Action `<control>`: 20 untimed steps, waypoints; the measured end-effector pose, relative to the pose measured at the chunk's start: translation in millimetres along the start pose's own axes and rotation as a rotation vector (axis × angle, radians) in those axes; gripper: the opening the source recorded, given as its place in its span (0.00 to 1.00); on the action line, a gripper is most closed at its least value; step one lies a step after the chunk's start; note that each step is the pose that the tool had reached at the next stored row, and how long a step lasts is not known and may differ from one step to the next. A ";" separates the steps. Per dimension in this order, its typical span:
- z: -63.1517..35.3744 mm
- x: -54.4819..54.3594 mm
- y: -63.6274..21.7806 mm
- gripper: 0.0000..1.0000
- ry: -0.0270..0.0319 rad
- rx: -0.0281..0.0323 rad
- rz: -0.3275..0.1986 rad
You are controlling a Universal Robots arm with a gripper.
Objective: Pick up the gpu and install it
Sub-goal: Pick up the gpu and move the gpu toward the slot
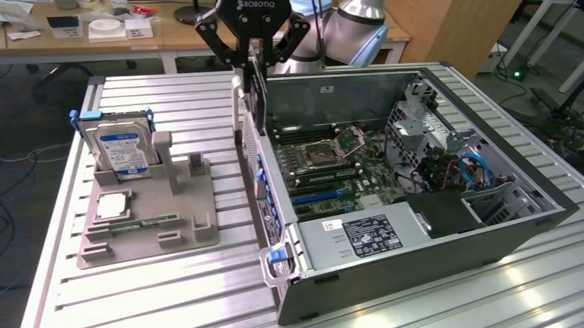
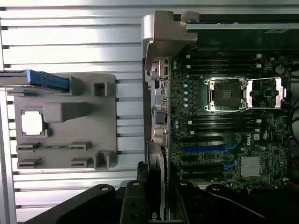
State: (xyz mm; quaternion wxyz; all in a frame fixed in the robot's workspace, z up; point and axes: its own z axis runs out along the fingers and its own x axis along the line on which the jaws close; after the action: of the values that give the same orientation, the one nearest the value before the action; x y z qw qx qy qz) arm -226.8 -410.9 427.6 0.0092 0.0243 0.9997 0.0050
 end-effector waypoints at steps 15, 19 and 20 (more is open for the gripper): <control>0.4 -24.3 1.2 0.27 0.0582 0.0288 0.001; 0.6 -34.7 1.7 0.27 0.0636 0.0293 -0.003; 0.7 -37.0 1.8 0.27 0.0637 0.0293 -0.007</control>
State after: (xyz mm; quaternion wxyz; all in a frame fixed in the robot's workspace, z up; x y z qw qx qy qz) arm -189.8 -410.8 427.6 -0.0230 0.0208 0.9995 -0.0089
